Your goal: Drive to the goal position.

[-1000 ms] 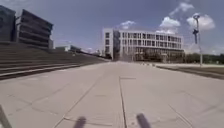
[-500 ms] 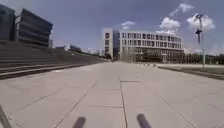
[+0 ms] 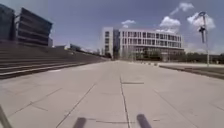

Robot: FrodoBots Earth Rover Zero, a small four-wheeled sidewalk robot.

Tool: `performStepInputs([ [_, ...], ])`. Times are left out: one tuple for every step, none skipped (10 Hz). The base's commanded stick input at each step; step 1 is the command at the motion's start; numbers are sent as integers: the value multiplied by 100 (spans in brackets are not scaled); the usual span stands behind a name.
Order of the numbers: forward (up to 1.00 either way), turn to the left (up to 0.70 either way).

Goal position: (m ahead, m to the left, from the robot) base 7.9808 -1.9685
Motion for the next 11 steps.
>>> performStepInputs([
  [70, 0],
  [70, 0],
  [70, 0],
  [70, 0],
  [70, 0],
  [70, 0],
  [70, 0],
  [70, 0],
  [70, 0],
  [70, 0],
  [70, 0],
])
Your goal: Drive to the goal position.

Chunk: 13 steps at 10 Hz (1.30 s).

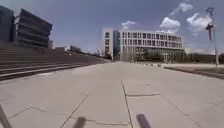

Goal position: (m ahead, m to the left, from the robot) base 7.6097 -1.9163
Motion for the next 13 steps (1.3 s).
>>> performStepInputs([
  [70, 0],
  [70, 0],
  [70, 0],
  [70, 0],
  [70, 0],
  [70, 0],
  [70, 0],
  [70, 0],
  [70, 0],
  [70, 0],
  [70, 0],
  [70, 0],
  [70, 0],
])
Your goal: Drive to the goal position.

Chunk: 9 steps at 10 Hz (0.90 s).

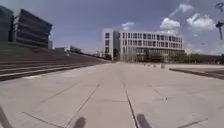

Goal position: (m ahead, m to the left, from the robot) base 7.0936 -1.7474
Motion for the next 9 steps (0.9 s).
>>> performStepInputs([
  [70, 0],
  [70, 0],
  [70, 0],
  [70, 0],
  [70, 0],
  [70, 0],
  [70, 0],
  [70, 0],
  [70, 0],
])
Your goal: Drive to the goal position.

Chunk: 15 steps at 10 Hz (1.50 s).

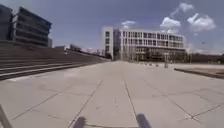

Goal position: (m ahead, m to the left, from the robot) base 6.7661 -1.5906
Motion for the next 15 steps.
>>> performStepInputs([
  [70, 0],
  [70, 0],
  [70, 0],
  [70, 0],
  [70, 0],
  [70, 0],
  [70, 0],
  [70, 0],
  [70, 0],
  [70, 0],
  [70, 0],
  [70, 0],
  [70, 0],
  [70, 0],
  [70, 0],
])
